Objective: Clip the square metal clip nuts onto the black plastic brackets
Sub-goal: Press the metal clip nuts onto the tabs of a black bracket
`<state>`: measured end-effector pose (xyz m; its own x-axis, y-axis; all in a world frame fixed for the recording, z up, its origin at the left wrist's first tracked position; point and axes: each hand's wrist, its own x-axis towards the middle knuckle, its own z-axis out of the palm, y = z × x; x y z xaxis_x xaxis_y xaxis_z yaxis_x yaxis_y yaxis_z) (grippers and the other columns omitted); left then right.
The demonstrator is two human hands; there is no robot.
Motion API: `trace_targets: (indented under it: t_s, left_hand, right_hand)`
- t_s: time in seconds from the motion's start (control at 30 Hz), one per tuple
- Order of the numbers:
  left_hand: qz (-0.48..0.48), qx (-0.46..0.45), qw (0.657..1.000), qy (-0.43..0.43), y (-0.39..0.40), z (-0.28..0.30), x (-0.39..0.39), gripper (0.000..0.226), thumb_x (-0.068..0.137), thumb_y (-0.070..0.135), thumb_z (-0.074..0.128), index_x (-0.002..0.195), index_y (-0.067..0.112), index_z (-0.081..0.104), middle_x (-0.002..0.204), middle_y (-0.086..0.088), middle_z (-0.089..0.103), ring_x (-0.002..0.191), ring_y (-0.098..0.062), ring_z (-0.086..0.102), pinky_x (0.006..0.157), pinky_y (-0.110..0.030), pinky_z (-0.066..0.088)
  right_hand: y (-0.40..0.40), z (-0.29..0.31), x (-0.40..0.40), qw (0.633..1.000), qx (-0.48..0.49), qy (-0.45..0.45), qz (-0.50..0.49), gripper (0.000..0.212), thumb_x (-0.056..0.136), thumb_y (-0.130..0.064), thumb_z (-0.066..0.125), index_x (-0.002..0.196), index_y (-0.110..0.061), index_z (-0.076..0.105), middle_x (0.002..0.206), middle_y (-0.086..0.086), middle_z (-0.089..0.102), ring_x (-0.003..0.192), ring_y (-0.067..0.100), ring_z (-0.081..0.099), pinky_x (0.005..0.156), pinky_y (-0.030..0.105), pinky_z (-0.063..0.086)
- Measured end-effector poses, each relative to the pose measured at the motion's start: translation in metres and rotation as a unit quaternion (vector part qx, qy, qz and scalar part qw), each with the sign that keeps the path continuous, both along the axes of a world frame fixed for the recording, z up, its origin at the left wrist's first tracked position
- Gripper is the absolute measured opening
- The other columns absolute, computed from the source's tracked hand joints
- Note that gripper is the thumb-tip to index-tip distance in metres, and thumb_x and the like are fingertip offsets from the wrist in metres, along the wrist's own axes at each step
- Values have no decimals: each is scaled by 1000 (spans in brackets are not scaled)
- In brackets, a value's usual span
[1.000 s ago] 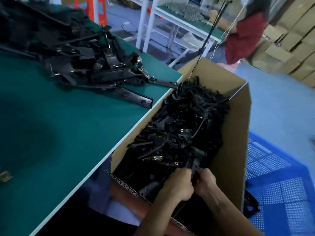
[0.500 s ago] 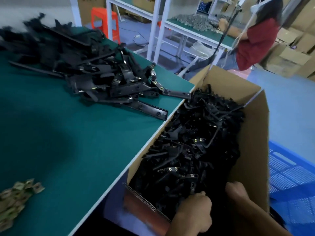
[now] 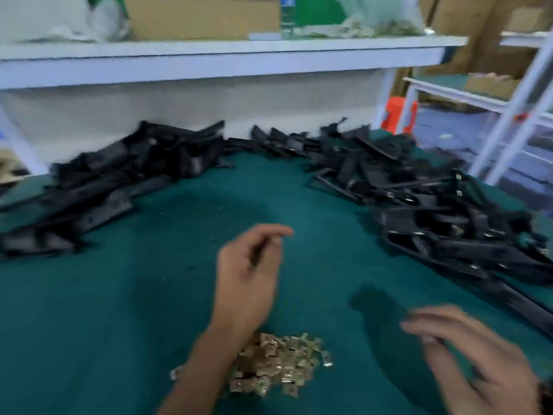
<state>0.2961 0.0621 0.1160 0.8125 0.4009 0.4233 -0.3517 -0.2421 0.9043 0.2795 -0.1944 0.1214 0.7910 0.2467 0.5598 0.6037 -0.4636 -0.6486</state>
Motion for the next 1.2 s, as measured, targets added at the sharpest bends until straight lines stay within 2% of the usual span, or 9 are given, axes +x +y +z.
trace_targets:
  t_s: [0.1,0.3,0.47,0.6,0.7,0.8,0.97,1.1,1.2]
  left_hand:
    - [147,-56,987,2,74,-25,-3,24,98,10,54,85,20,72,57,5,41,50,-12,31,50,-28,25]
    - [180,-162,970,16,113,-44,-1,21,84,29,55,73,15,67,50,12,38,44,-8,28,51,-24,22]
    - [163,-193,967,19,118,-40,11,21,80,20,53,63,20,64,47,15,44,44,-1,35,47,-23,27]
    - [168,-212,962,17,121,-42,13,24,83,21,55,59,19,57,47,13,39,43,-4,29,47,-22,23]
    - [165,-225,960,4,123,-41,12,29,89,20,54,60,19,53,50,15,38,46,-3,28,46,-22,25]
    - [150,-264,953,-6,125,-40,11,26,87,19,53,61,21,51,51,11,37,46,-6,27,45,-23,24]
    - [109,-357,928,-18,126,-40,12,25,81,32,55,82,7,60,63,-1,42,53,-15,37,48,-28,34]
    - [48,-426,903,-36,123,-38,17,54,90,56,56,121,12,63,103,-7,70,91,-20,67,74,-34,52]
    - [27,-432,901,-27,117,-34,18,62,90,58,49,131,13,57,130,-5,66,118,-21,63,96,-43,51]
  right_hand:
    - [61,-9,38,986,-54,70,141,35,88,13,67,86,-20,76,92,-9,71,88,12,70,78,18,51]
    - [212,-22,136,958,-114,108,241,33,91,6,63,108,-20,75,102,-14,70,93,5,68,83,20,52]
    - [347,-17,183,942,-118,185,253,25,97,-23,65,121,-22,69,114,-11,71,75,5,72,76,25,56]
    - [432,-16,171,916,-112,278,265,59,86,-67,61,121,-20,63,91,-8,73,57,11,72,52,25,43]
    - [468,-19,155,900,-116,311,283,49,89,-56,68,116,-15,67,82,-5,67,56,13,72,49,23,41]
    - [471,-16,150,904,-67,326,269,13,90,-27,75,87,-14,75,66,1,72,50,16,69,47,23,46]
    - [412,9,155,900,108,378,188,8,85,-7,76,78,-6,73,65,3,73,50,23,69,52,27,56]
    - [334,16,135,912,196,330,142,5,86,-1,69,82,-4,71,65,1,70,56,24,72,54,26,56]
    - [284,3,108,909,174,343,160,18,86,4,69,79,-13,67,68,6,69,65,25,73,61,32,59]
